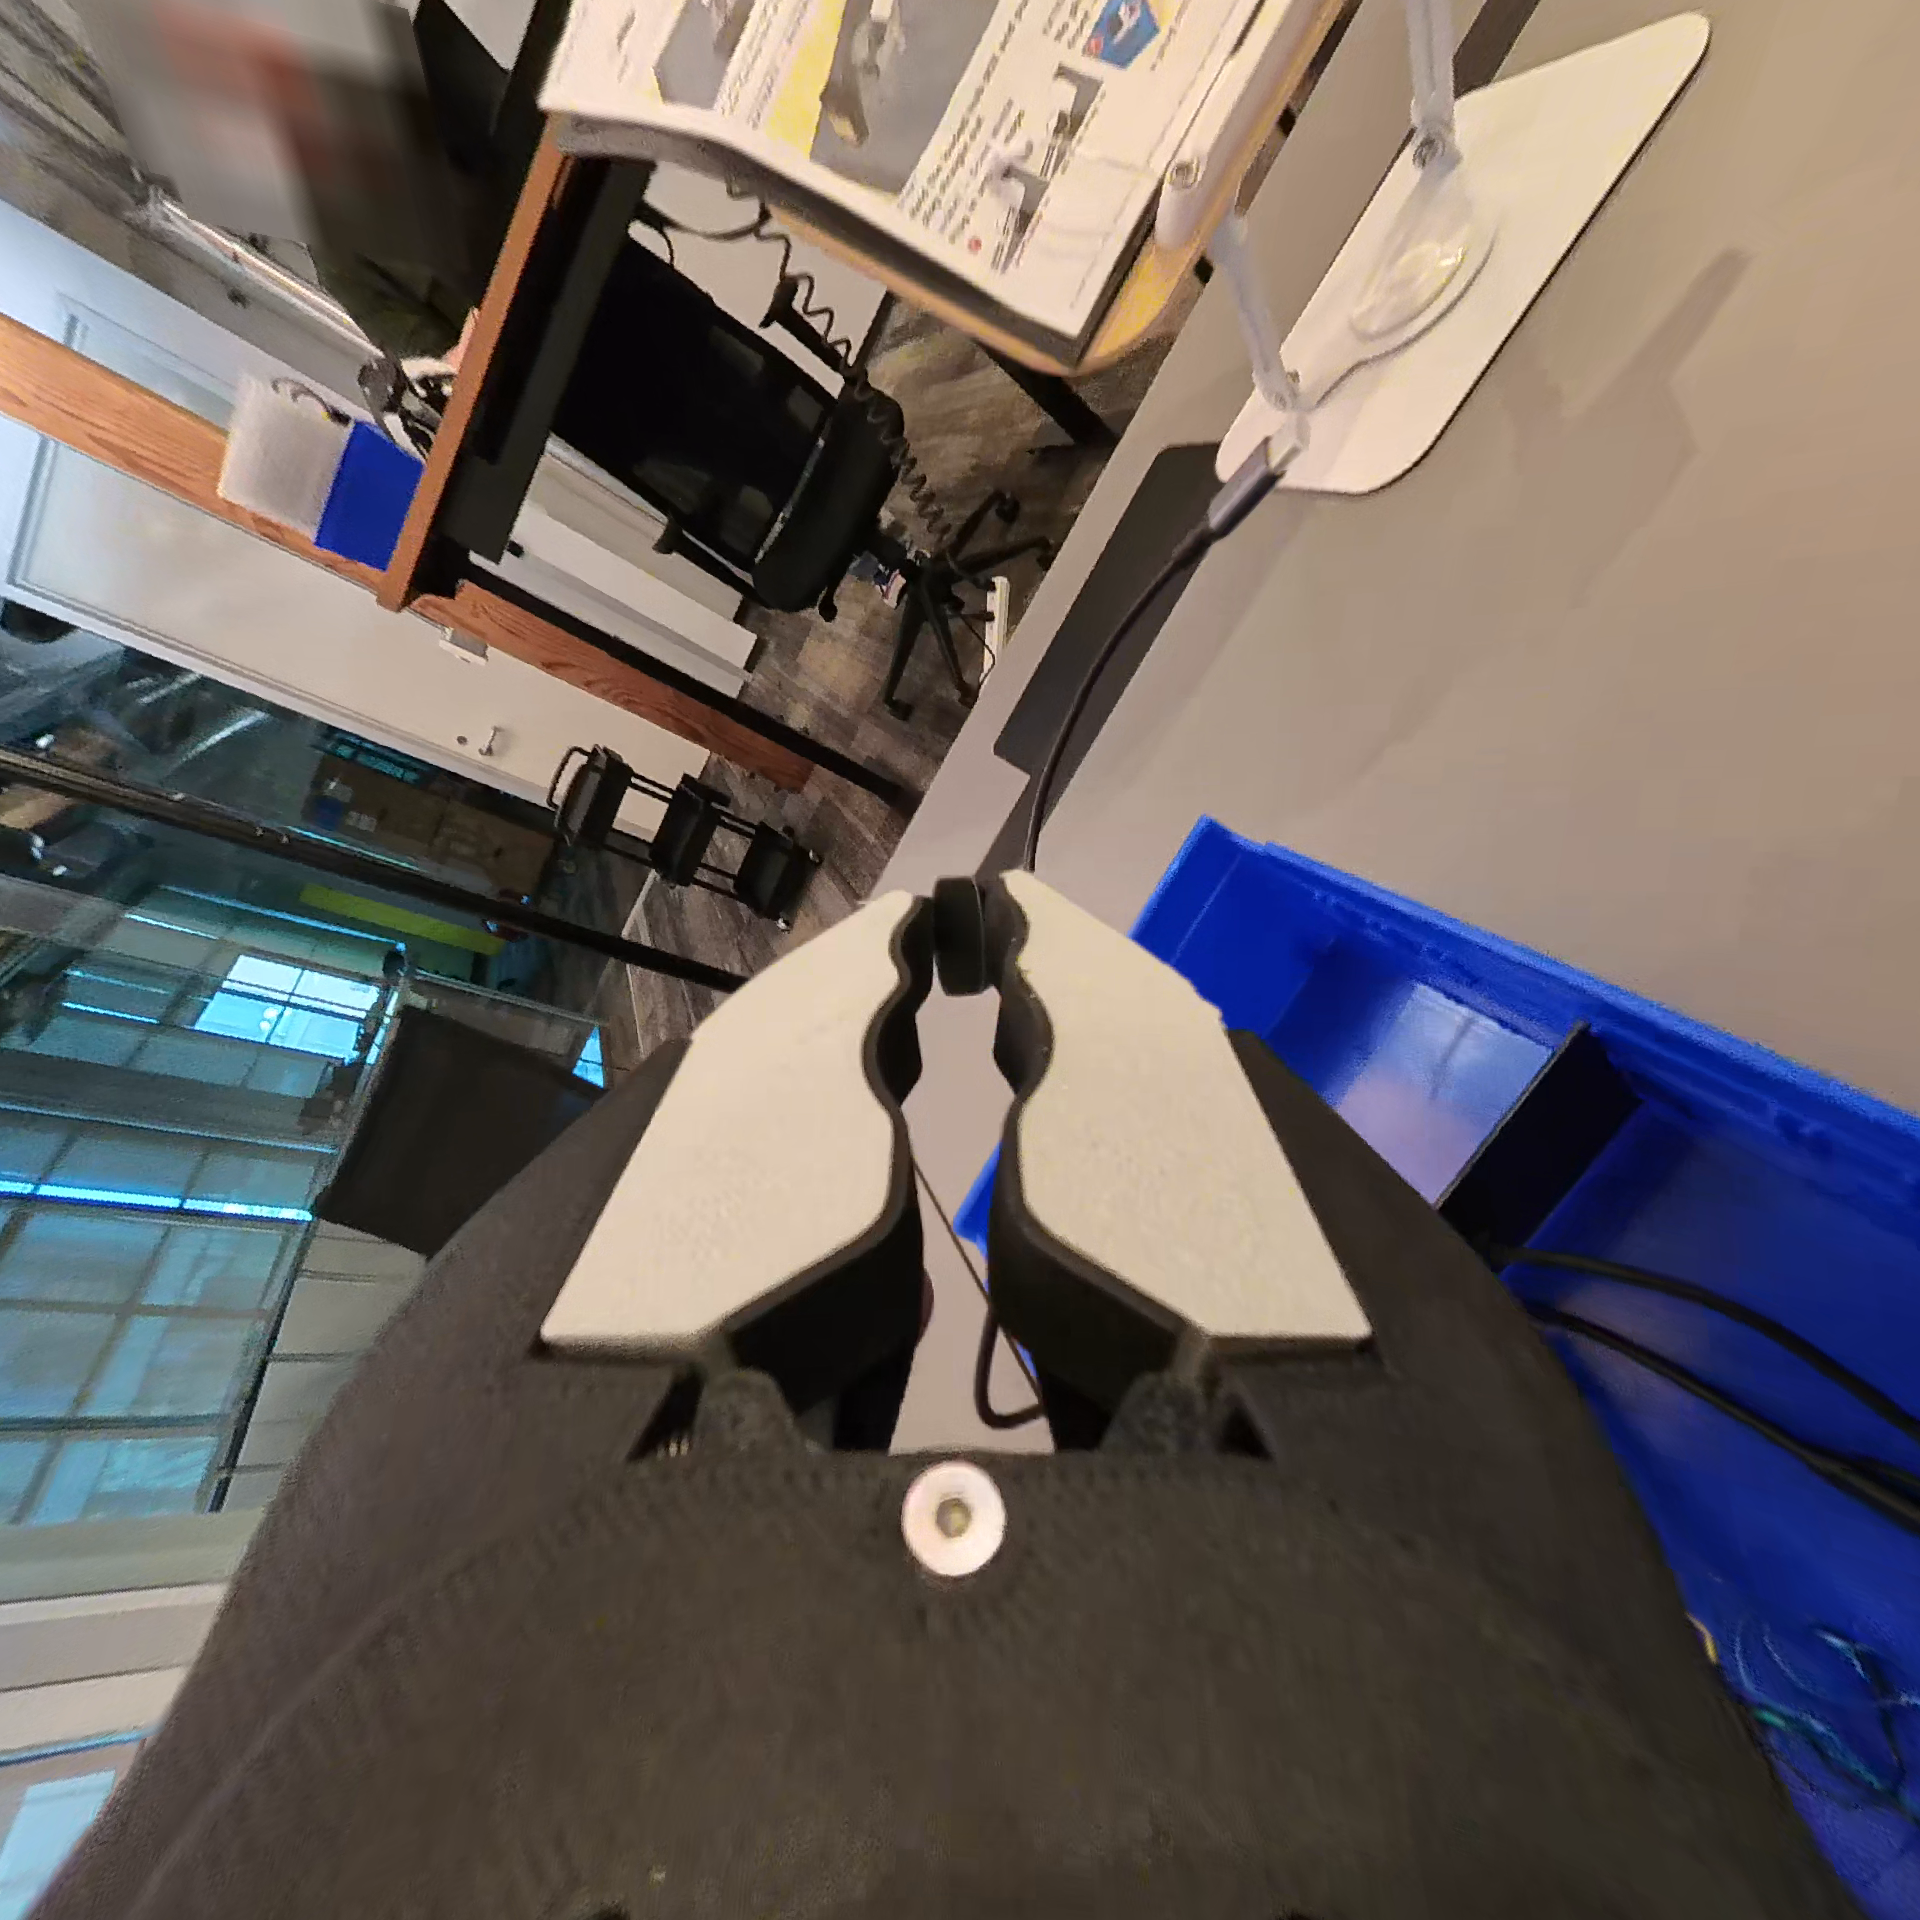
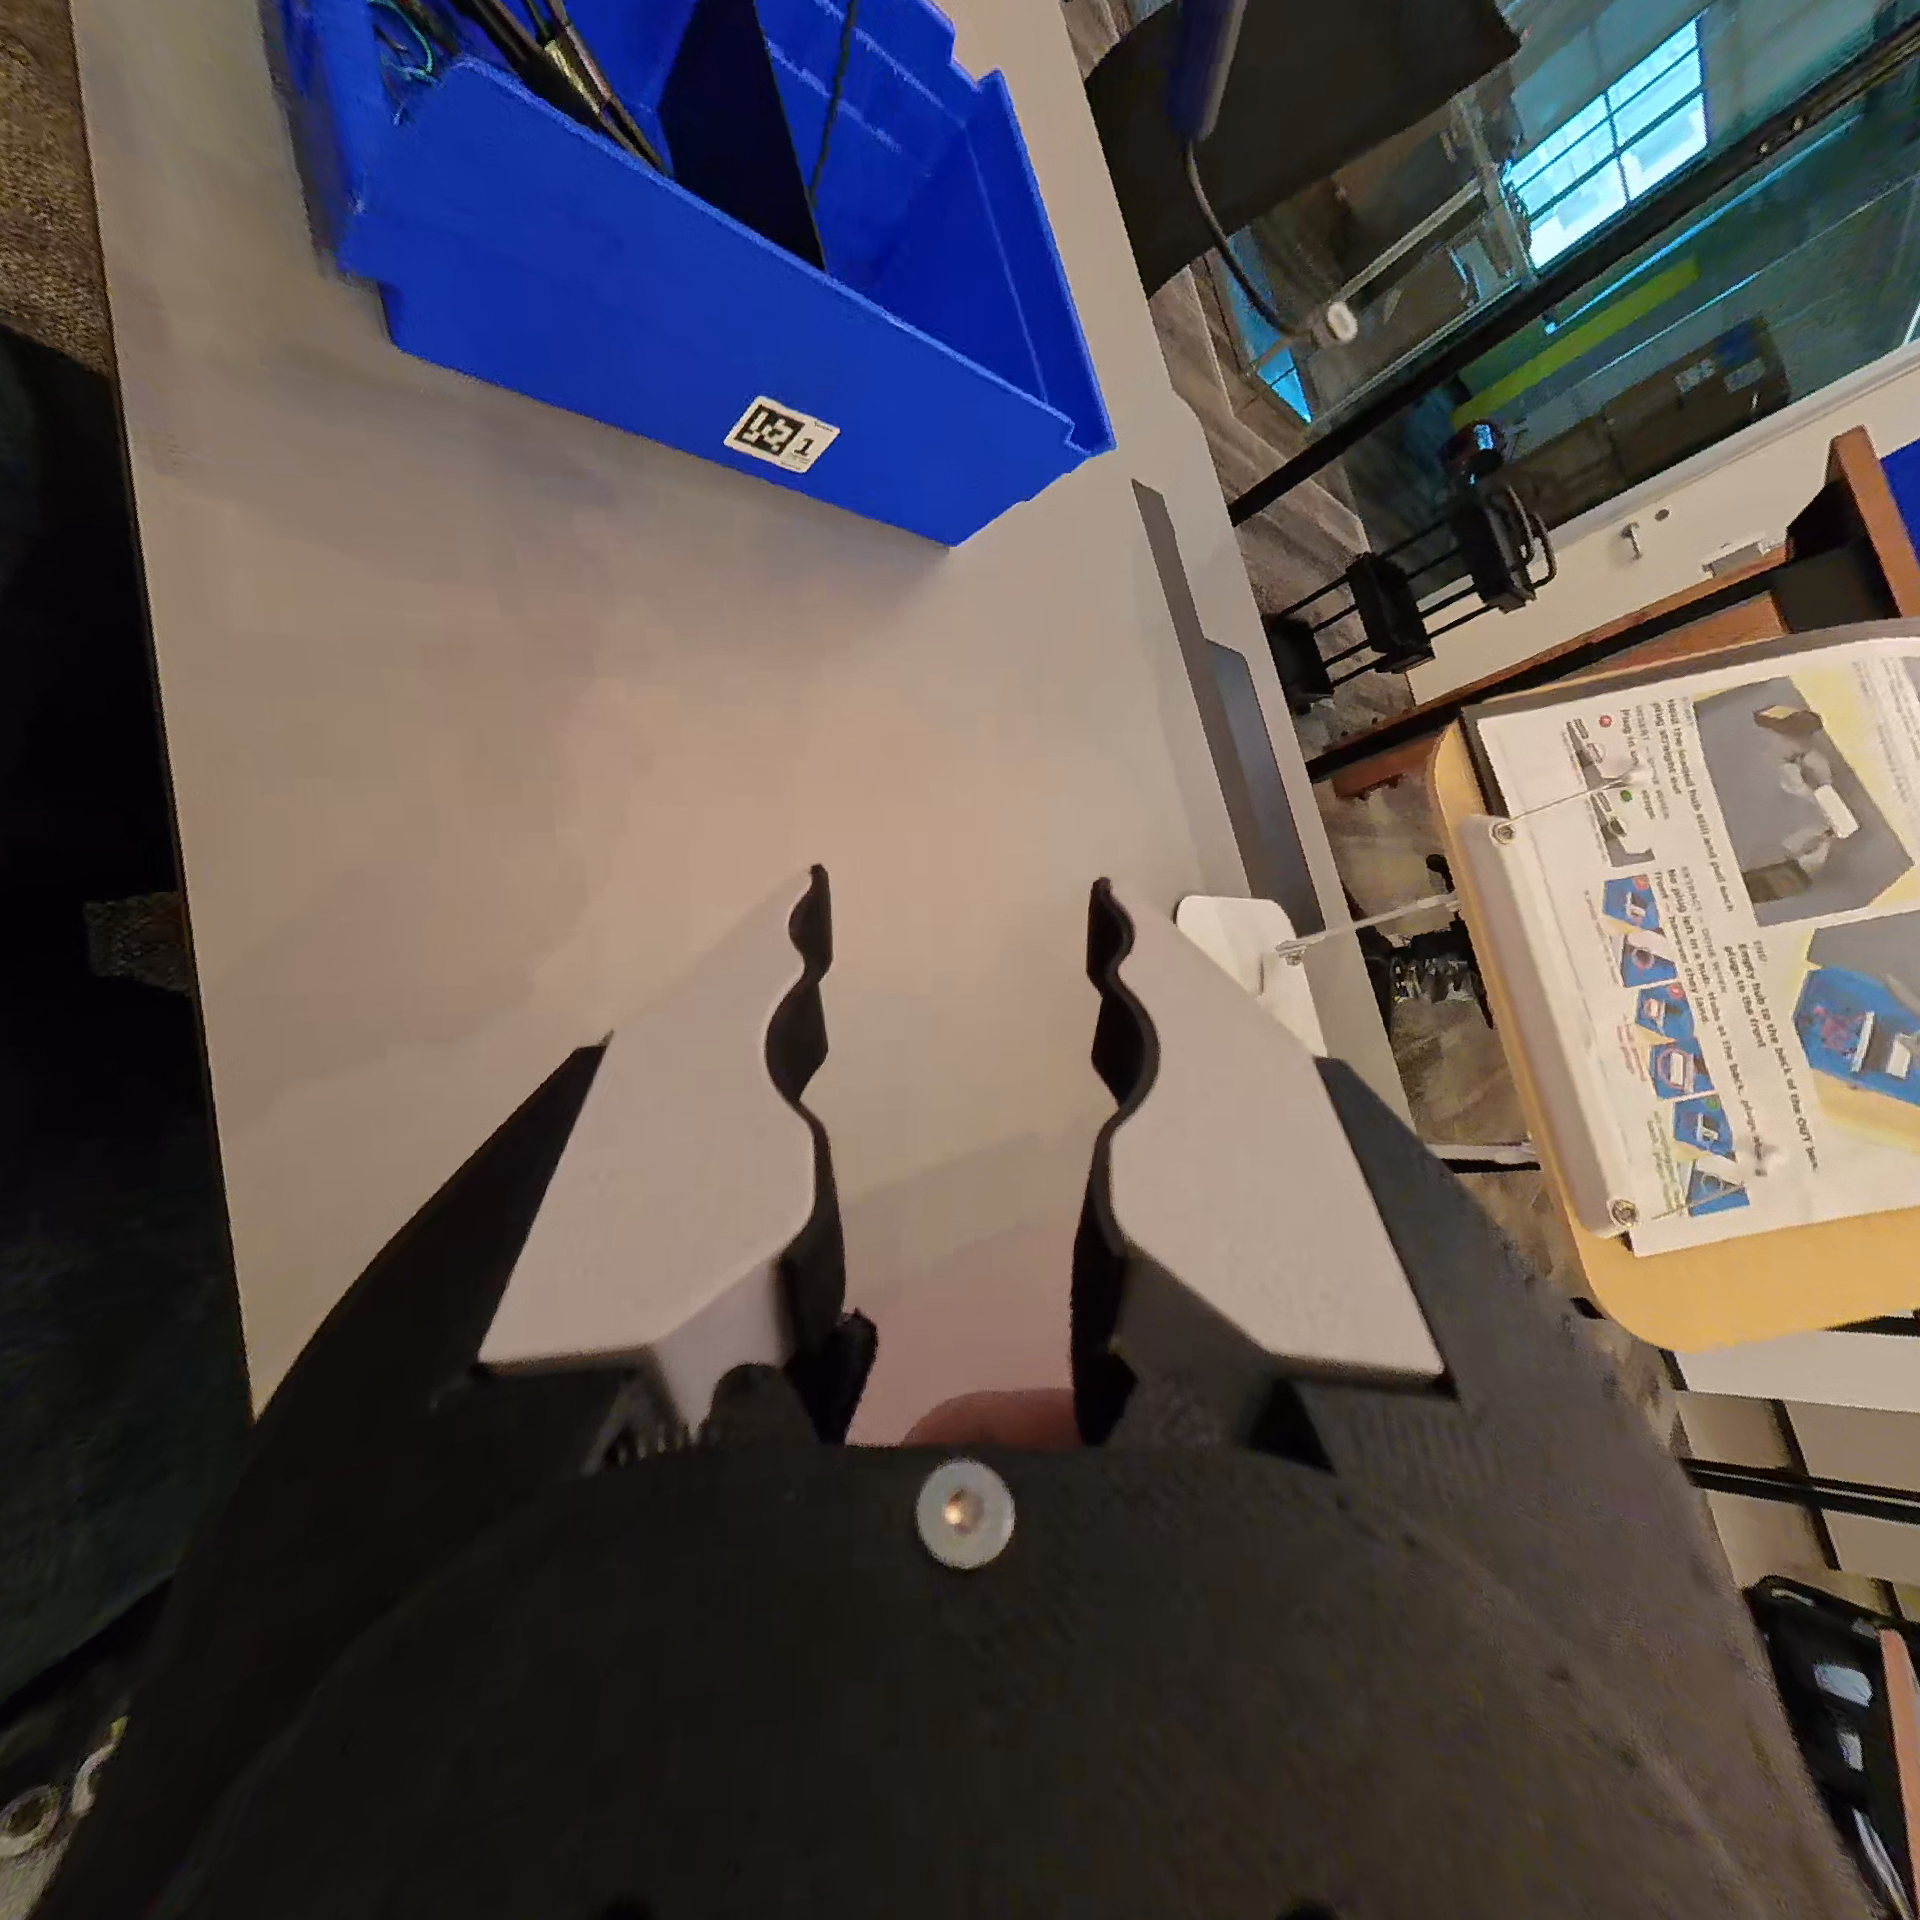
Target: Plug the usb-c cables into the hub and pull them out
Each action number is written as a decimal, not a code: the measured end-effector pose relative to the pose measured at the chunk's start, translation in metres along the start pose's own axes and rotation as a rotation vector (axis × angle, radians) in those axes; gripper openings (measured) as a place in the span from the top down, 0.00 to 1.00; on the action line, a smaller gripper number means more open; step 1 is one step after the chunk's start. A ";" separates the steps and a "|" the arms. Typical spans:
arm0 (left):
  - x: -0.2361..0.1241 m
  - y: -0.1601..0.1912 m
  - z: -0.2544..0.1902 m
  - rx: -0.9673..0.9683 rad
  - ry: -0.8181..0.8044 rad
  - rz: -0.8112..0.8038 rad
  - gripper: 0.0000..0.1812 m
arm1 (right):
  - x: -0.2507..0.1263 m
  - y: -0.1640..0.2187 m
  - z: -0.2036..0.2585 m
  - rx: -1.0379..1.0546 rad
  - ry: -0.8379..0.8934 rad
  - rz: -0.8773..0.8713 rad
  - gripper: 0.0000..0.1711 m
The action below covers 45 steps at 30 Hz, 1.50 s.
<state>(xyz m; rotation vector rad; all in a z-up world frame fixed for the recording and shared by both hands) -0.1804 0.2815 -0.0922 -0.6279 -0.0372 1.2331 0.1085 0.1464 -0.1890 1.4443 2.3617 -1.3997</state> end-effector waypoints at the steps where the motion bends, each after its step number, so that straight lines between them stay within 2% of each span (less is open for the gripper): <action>1: 0.000 -0.006 0.000 0.005 -0.005 -0.009 0.95 | 0.001 -0.001 0.000 -0.001 0.001 -0.003 0.72; 13: 0.008 -0.054 0.017 0.055 -0.060 -0.082 0.95 | -0.001 0.004 0.002 0.018 0.014 -0.003 0.73; 29: 0.021 -0.141 0.025 0.150 -0.103 -0.215 0.95 | -0.019 0.006 -0.012 0.047 0.073 -0.023 0.73; 38: 0.035 -0.185 -0.008 0.181 -0.037 -0.291 0.95 | -0.029 0.017 -0.006 0.075 0.078 -0.014 0.73; 45: 0.052 -0.214 -0.067 0.219 0.057 -0.335 0.95 | -0.035 0.025 -0.002 0.107 0.079 -0.010 0.73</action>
Point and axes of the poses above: each gripper's, where its closed fingertips meet, x out along the fingers, y out of its underside, z = x × y across the jaws, the point moved 3 cm from there along -x, back along the fingers, and after that the axes turned 7 degrees about x, right-handed, at the moved point
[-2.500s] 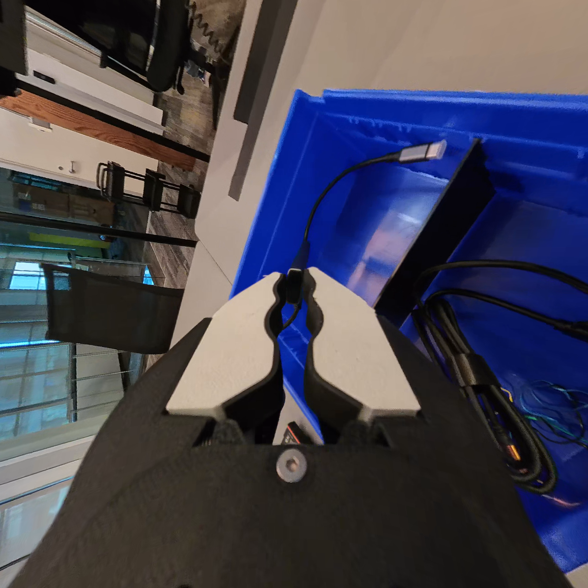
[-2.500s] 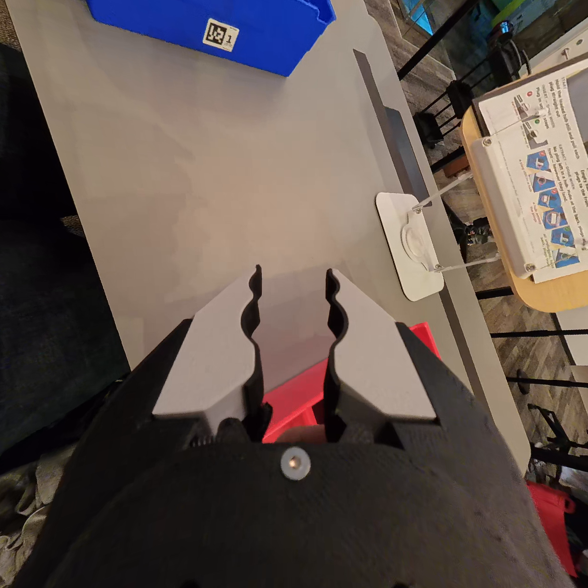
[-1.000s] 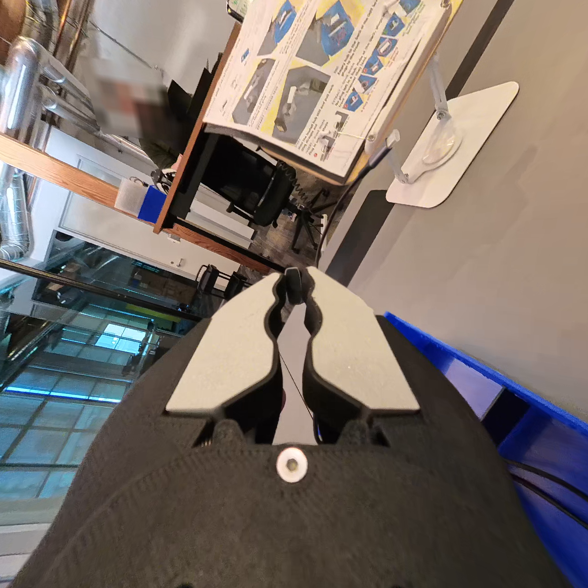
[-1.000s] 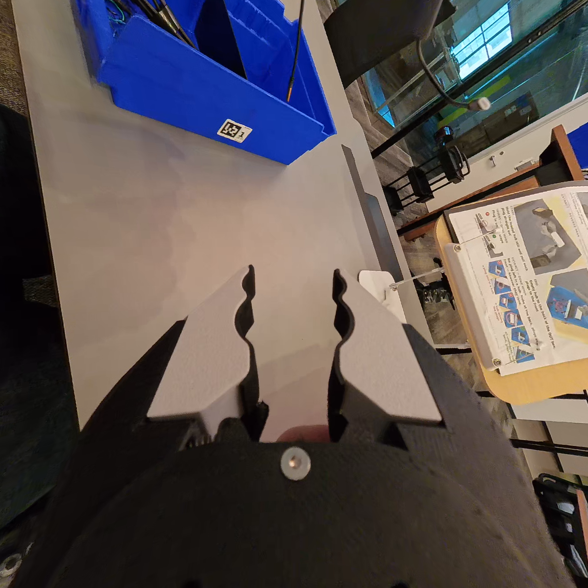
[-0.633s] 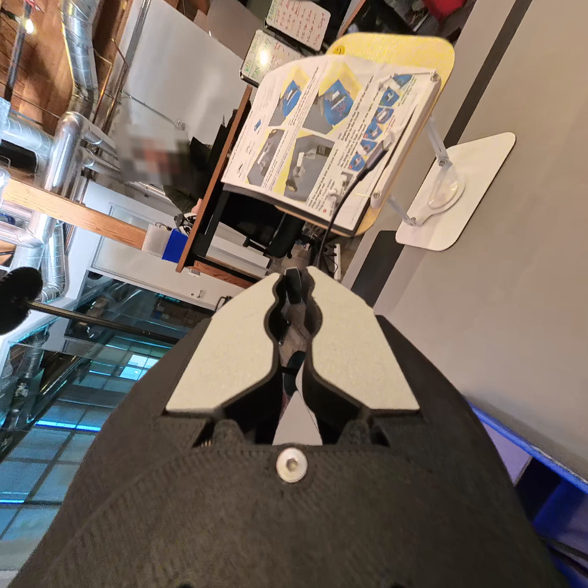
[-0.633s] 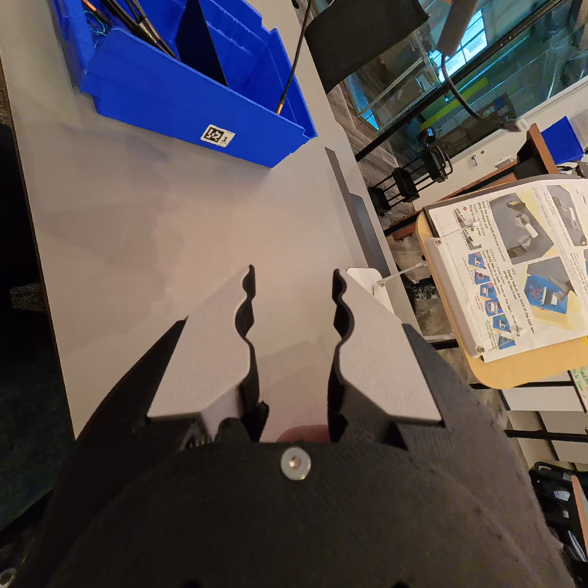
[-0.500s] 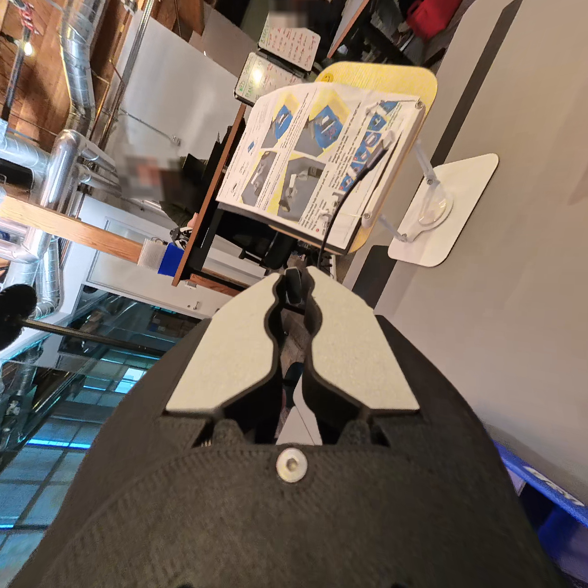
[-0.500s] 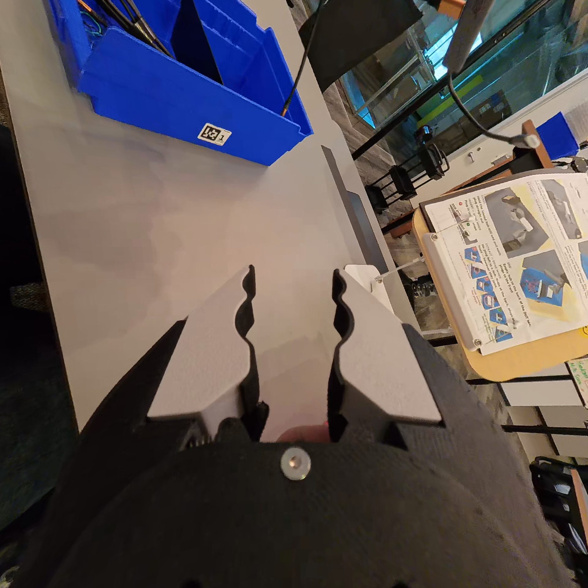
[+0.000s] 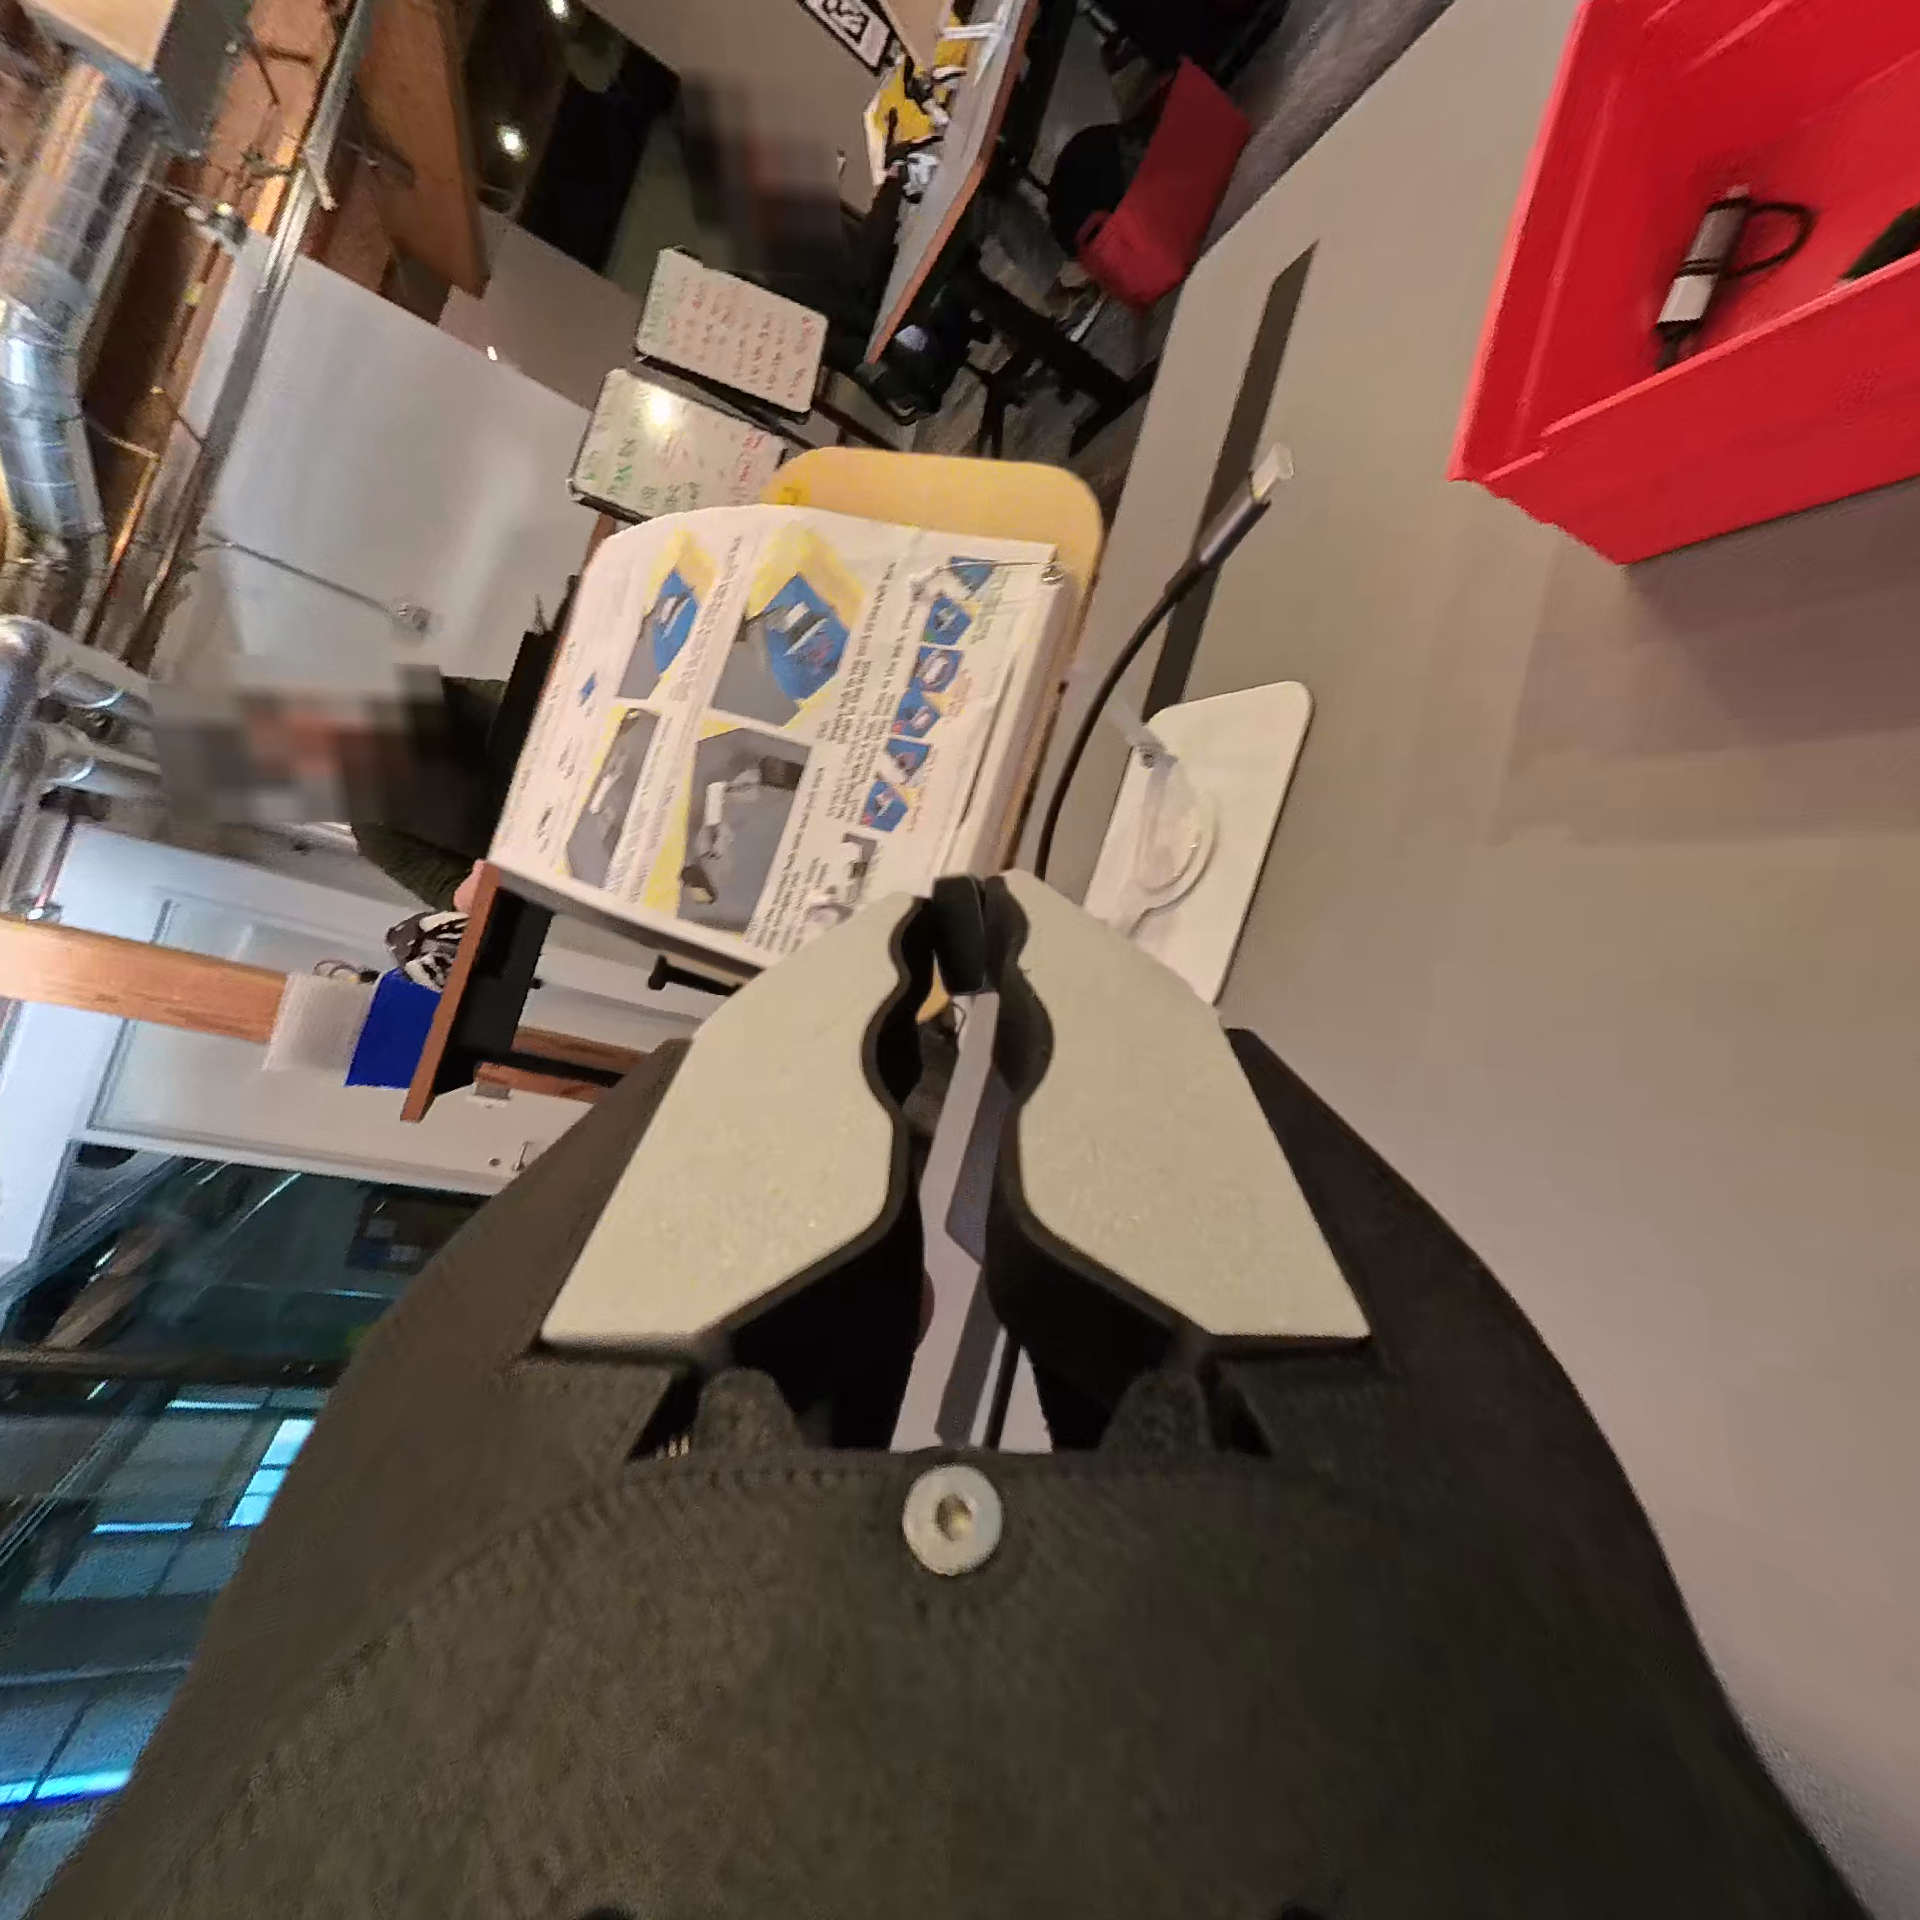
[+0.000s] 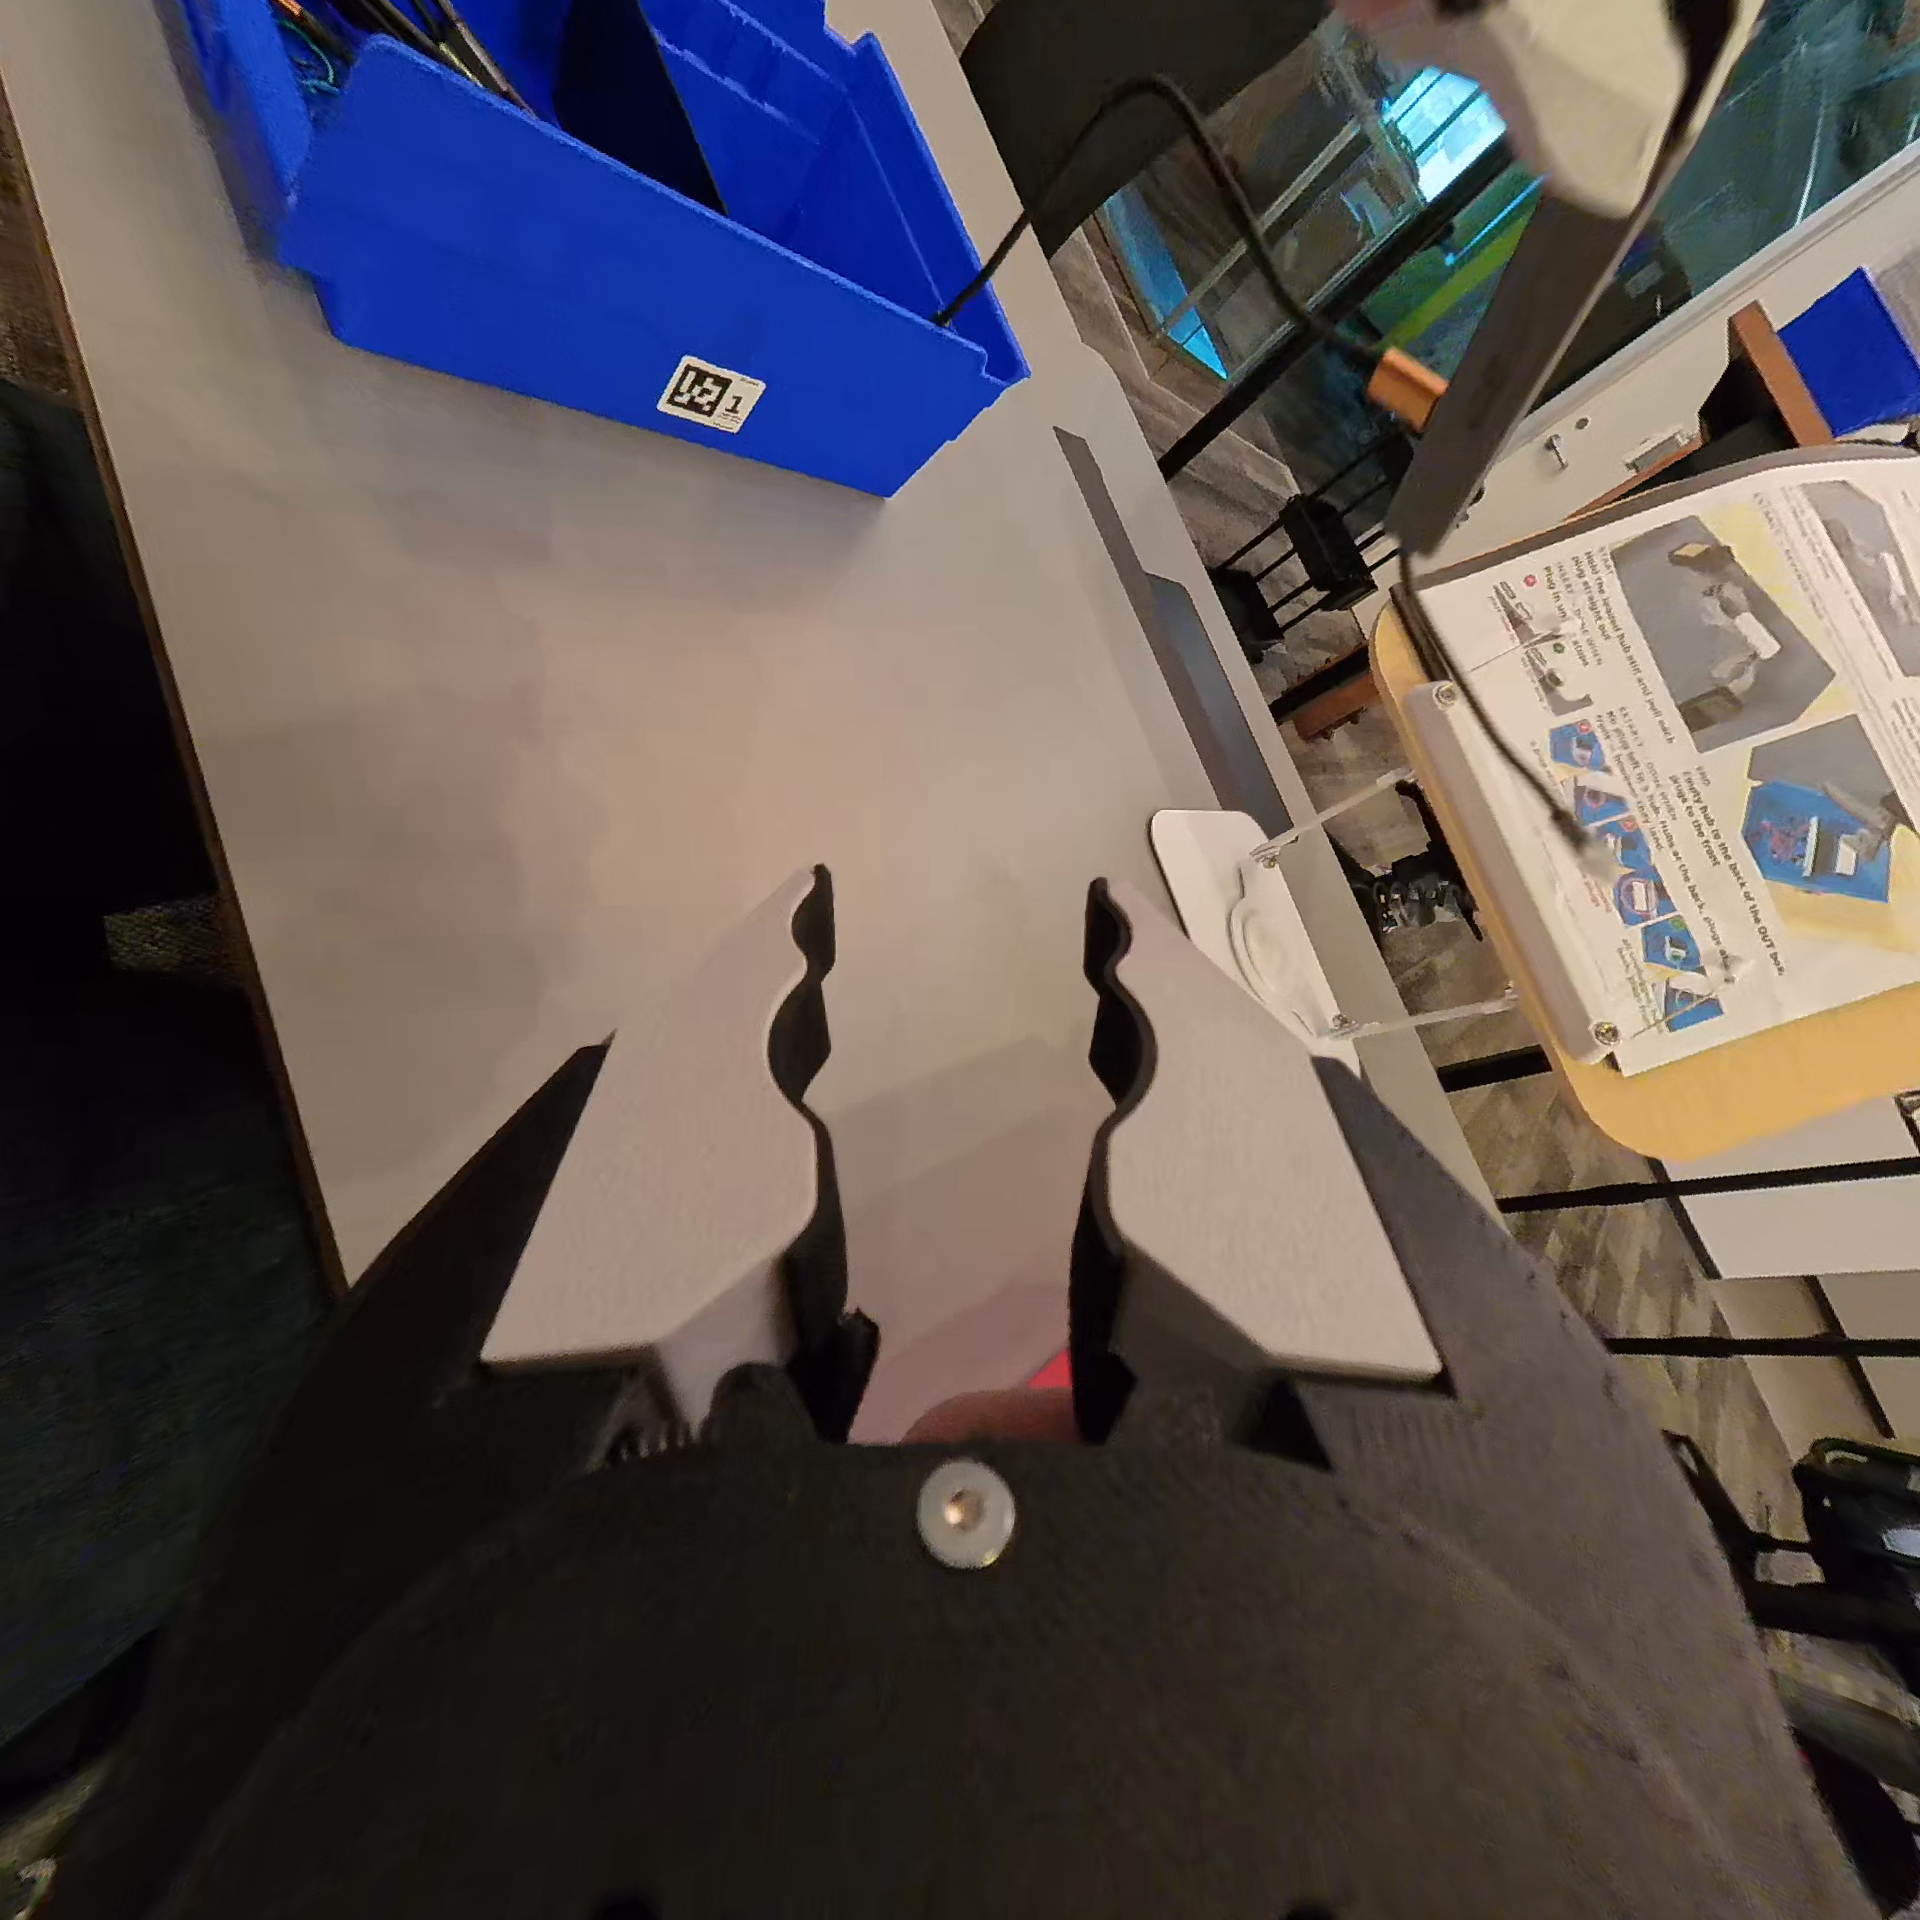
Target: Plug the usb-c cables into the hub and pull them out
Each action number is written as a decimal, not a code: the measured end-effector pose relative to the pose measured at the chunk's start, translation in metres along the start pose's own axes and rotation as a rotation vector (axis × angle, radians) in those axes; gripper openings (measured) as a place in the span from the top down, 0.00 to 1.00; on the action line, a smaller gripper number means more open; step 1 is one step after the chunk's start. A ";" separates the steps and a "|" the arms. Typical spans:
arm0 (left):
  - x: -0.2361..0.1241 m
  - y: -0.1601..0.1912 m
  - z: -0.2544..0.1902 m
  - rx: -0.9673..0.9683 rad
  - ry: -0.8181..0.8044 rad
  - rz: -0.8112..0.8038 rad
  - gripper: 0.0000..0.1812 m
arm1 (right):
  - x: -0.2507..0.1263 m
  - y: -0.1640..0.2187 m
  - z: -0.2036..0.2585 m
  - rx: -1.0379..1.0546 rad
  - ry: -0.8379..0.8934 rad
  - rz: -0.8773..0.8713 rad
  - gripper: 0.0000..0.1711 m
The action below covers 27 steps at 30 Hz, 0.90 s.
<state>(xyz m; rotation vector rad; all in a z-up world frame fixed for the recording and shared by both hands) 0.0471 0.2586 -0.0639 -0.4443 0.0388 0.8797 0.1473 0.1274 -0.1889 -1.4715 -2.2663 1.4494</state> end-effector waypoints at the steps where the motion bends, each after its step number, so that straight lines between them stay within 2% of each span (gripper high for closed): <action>1: 0.005 -0.004 -0.010 0.005 0.013 -0.004 0.95 | -0.001 0.001 0.001 0.004 -0.001 0.001 0.73; 9: 0.028 -0.029 -0.085 0.003 0.104 -0.055 0.95 | -0.007 0.014 0.006 0.035 -0.003 0.016 0.73; 13: 0.031 -0.030 -0.112 -0.032 0.147 -0.066 0.95 | -0.008 0.021 0.008 0.054 -0.003 0.026 0.73; 27: 0.022 -0.027 -0.211 0.045 0.228 -0.058 0.95 | 0.006 0.033 0.018 0.025 -0.008 0.088 0.73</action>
Point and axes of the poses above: each gripper's, where its closed fingertips meet, x out along the fingers, y out of its underside, z = x × y across the jaws, the point moved 3 cm from there along -x, back along the fingers, and after that the axes turned 7 degrees about x, right-handed, at the moved point
